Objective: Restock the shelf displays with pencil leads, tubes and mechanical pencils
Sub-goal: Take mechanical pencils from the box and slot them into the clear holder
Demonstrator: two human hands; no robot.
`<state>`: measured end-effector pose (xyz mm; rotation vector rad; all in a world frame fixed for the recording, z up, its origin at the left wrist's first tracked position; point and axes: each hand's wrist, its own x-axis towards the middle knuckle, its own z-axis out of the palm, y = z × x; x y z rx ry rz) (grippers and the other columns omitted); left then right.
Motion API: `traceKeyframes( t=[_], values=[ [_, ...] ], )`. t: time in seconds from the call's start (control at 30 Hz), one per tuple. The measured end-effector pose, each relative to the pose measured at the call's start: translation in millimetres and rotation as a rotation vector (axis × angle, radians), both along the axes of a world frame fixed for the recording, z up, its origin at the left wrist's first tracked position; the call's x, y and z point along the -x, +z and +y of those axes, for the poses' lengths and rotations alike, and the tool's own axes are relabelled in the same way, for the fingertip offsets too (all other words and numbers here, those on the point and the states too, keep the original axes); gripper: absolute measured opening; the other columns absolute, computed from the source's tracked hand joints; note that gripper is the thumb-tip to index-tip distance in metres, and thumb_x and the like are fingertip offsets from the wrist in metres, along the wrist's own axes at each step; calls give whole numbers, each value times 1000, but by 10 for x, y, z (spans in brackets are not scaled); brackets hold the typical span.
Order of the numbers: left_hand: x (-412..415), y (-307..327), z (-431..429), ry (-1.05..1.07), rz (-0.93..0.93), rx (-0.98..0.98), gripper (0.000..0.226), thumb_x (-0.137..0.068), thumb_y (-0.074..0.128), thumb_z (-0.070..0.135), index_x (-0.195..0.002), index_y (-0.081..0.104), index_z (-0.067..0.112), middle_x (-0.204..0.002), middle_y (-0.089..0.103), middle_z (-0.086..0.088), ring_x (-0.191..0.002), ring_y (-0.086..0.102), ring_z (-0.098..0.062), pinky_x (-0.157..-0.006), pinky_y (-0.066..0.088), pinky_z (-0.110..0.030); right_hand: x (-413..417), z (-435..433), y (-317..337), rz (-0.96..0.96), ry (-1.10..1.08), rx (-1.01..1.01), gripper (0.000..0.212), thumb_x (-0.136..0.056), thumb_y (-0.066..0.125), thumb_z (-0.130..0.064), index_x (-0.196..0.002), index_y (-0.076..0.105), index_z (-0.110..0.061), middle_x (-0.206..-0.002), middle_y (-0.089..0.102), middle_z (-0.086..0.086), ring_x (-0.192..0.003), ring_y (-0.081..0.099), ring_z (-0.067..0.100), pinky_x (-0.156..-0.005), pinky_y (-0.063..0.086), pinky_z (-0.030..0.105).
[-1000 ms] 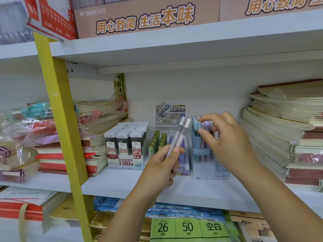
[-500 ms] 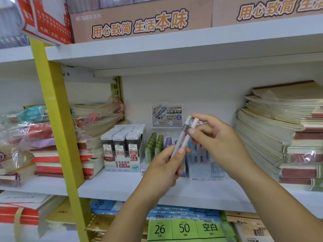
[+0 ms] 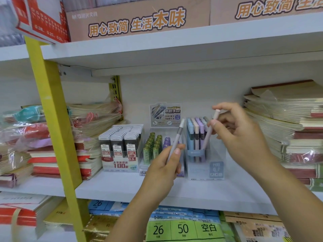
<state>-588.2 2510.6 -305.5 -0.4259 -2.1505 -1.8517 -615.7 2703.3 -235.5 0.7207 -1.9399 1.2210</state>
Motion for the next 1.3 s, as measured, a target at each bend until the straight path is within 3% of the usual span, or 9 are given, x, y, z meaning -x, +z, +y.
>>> traceKeyframes(
  t=[0.2, 0.33, 0.43, 0.73, 0.9, 1.0, 1.13, 1.2, 1.3],
  values=[
    [14, -19, 7, -20, -19, 22, 23, -101, 44, 49, -111, 64, 56, -68, 51, 11, -49, 43, 1, -45, 36, -14, 79, -68, -86, -33, -6, -95, 27, -89, 66, -19, -103, 53, -38, -77, 67, -8, -72, 65, 10, -70, 56, 42],
    [13, -30, -3, -18, -39, 21, 24, -101, 44, 50, -111, 64, 56, -67, 51, 11, -49, 44, 2, -44, 35, -13, 114, -77, -97, -2, -42, -114, 33, -87, 68, -24, -103, 47, -44, -72, 66, -12, -67, 63, 4, -64, 54, 30],
    [10, -20, -4, -21, -50, 16, 24, -101, 44, 50, -110, 65, 56, -67, 51, 11, -48, 45, 3, -44, 35, -13, 129, -121, -150, 5, -87, -119, 33, -86, 68, -29, -101, 46, -47, -70, 65, -7, -65, 62, 5, -61, 54, 32],
    [4, -15, -15, -15, -73, -11, 25, -101, 43, 51, -103, 68, 50, -57, 42, 15, -43, 43, 2, -44, 35, -8, 205, -204, -255, 29, -205, -322, 22, -87, 67, -26, -107, 59, -28, -73, 61, -10, -70, 56, 8, -59, 42, 22],
    [-3, 5, -14, -9, -37, 41, 27, -102, 42, 50, -99, 68, 45, -52, 42, 18, -44, 43, 2, -45, 37, -7, 110, -197, -160, 92, -190, -136, 13, -92, 61, -23, -104, 66, -26, -83, 57, -16, -79, 52, 8, -69, 40, 18],
    [-23, 37, 28, -28, 13, 98, 27, -97, 41, 56, -98, 67, 48, -53, 46, 23, -48, 45, 4, -47, 37, -8, 13, -210, -95, -87, 91, 84, 16, -91, 63, -28, -103, 67, -36, -84, 69, -10, -79, 63, 3, -70, 48, 12],
    [-25, 73, 87, -46, 63, 128, 24, -97, 44, 55, -100, 66, 46, -54, 44, 19, -49, 42, 3, -48, 37, -10, -48, -228, -23, -240, 351, 135, 27, -89, 67, -19, -109, 65, -36, -81, 74, -4, -78, 68, 10, -73, 48, 25],
    [-17, 72, 132, 2, 108, 174, 18, -99, 49, 50, -102, 66, 48, -63, 53, 13, -56, 47, 1, -52, 48, -20, -51, -209, 2, -204, 354, 206, 27, -88, 67, -13, -106, 65, -33, -79, 74, -1, -75, 68, 11, -69, 47, 24],
    [2, 71, 166, 204, 230, 262, 19, -95, 64, 35, -109, 65, 48, -89, 55, 14, -79, 55, -5, -77, 58, -40, -54, -80, 85, -67, 336, 375, 28, -91, 62, -7, -103, 61, -32, -78, 73, -2, -74, 70, 11, -60, 51, 19]
  ],
)
